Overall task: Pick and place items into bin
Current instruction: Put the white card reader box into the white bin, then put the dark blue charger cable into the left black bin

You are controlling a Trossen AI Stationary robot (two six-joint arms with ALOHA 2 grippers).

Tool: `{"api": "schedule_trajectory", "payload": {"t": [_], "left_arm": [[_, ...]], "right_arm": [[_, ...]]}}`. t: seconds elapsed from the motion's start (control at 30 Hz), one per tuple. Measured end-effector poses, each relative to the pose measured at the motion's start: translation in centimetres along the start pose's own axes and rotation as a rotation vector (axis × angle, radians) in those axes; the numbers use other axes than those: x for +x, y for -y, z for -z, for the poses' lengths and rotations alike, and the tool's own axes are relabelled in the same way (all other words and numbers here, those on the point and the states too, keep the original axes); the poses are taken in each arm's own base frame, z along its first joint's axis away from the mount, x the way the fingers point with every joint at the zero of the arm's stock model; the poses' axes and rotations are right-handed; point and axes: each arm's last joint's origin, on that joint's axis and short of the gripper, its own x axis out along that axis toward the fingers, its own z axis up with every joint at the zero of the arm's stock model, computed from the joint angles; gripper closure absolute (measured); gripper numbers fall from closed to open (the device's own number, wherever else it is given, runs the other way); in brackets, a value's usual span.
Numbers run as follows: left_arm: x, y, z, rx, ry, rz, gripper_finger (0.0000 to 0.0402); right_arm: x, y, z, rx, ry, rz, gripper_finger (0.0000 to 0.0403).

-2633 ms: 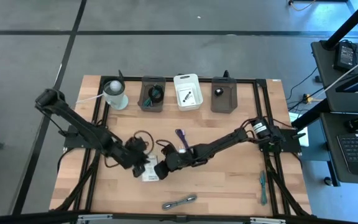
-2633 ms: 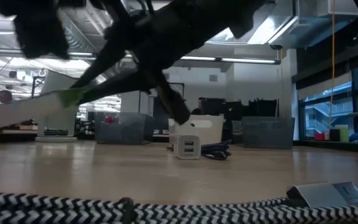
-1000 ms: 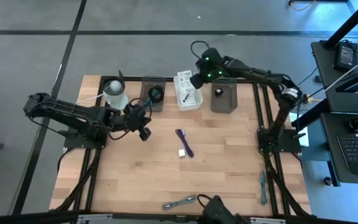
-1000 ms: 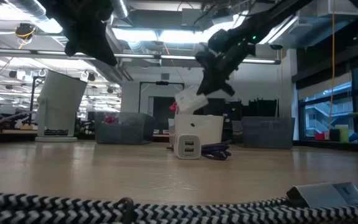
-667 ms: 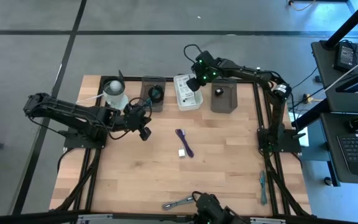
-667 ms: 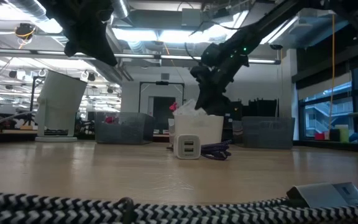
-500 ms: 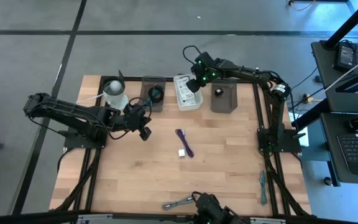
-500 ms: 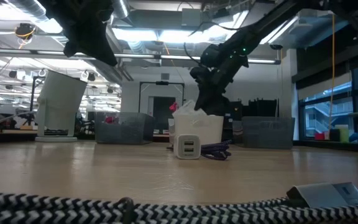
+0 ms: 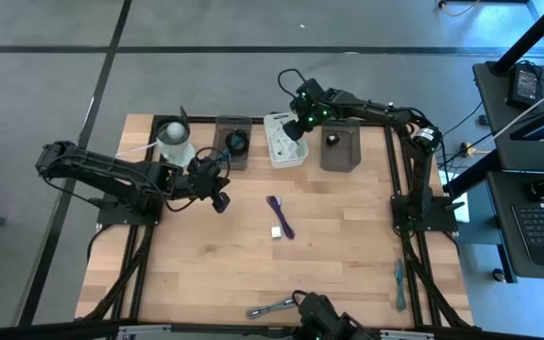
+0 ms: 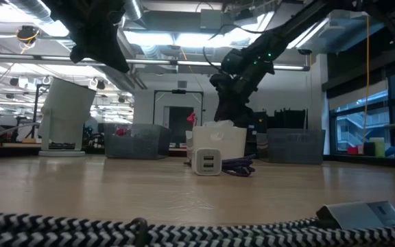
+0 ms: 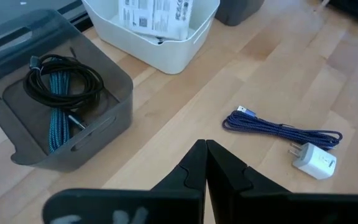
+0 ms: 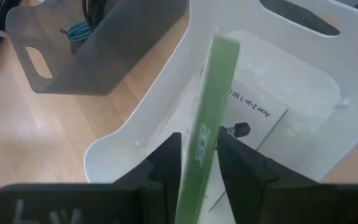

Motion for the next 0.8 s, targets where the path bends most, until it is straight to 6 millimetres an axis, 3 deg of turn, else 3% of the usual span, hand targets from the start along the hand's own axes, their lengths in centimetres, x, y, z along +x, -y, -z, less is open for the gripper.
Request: {"api": "schedule_trajectory", "payload": {"t": [0.23, 0.47, 0.63, 0.8], "left_arm": [[0.0, 0.0, 0.0, -0.014, -0.001, 0.001, 0.0399], [0.0, 0.0, 0.0, -0.014, -0.004, 0.005, 0.0396], [0.0, 0.0, 0.0, 0.036, -0.003, 0.004, 0.0399], [0.0, 0.0, 0.0, 0.091, -0.003, 0.004, 0.04]], "right_arm": [[-1.4, -0.3, -0.4, -0.01, 0.039, -0.006, 0.0248], [-4.6, -0.2, -1.1, -0.017, 0.124, 0.002, 0.021], [-7.8, -0.5, -1.5, -0.025, 0.203, 0.004, 0.0207], [-11.3, -1.7, -1.1, -0.078, 0.262, 0.066, 0.023]]}}
